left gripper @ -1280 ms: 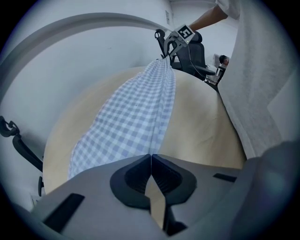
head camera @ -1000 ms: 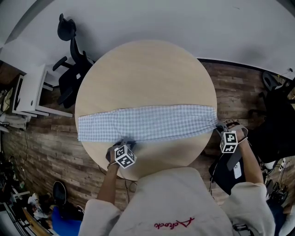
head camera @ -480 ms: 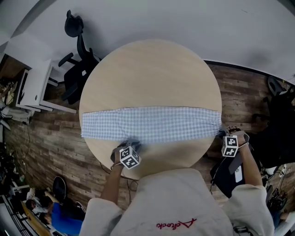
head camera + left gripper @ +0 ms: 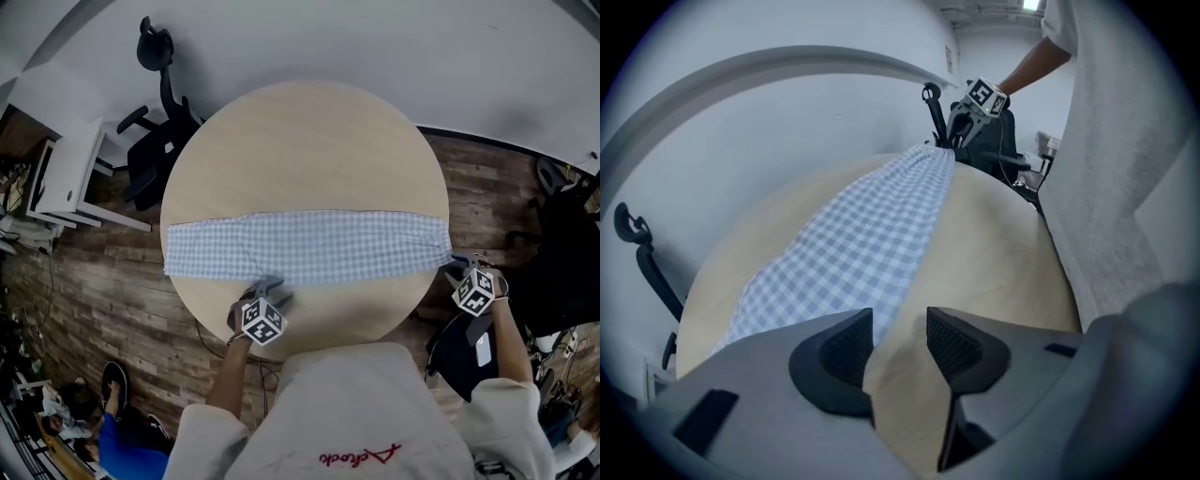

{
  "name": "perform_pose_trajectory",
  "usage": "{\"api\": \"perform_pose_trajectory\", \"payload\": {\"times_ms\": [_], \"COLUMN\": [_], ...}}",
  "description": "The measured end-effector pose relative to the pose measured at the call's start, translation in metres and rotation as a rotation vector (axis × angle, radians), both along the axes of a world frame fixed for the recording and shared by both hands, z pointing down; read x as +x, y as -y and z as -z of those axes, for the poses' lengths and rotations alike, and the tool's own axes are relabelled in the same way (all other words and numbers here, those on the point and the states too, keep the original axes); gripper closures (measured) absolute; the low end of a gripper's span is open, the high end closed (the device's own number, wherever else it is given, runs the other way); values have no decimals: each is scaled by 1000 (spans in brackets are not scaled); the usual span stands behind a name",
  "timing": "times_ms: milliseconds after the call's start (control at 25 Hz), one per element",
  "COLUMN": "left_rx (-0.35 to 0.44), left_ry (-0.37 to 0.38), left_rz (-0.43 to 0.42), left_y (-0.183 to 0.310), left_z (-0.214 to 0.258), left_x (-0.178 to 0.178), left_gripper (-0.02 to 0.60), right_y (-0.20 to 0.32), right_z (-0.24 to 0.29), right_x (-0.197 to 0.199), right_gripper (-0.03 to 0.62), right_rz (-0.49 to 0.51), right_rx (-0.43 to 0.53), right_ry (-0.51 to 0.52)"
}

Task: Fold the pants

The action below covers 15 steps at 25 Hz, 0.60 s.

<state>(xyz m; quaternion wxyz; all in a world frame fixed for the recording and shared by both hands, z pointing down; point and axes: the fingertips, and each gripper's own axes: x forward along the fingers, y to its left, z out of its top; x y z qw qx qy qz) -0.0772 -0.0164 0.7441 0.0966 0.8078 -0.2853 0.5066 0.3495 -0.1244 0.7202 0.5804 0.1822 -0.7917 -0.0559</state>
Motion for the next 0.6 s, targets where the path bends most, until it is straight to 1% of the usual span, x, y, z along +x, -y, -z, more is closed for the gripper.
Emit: {"api": "perform_pose_trajectory", "payload": {"times_ms": [160, 280, 320, 360, 400, 520, 600], "left_rx": [36, 76, 100, 127, 154, 206, 220], "left_ry": [-46, -124, -165, -212, -264, -419, -505], "left_rz": [13, 77, 111, 150, 195, 320, 377], "left_y": [-13, -22, -23, -22, -22, -25, -32], "left_z": [9, 23, 31, 41, 50, 75, 88], "left_x": [-6, -14, -18, -23, -28, -40, -47], "left_gripper": [403, 405, 413, 443, 492, 523, 535], "right_y": [1, -2, -4, -7, -10, -32, -51], "right_z": [35, 65, 75, 85, 92, 102, 104], "right_x": [-23, -57, -72, -85, -98, -132, -151], "right_gripper": [416, 418, 421, 429, 452, 482, 502], "right_rz": [-204, -358, -408, -456, -500, -594, -635], "right_rx": [54, 88, 102, 121, 141, 159, 158], "right_ry": [180, 386, 458, 522, 576, 694, 742]}}
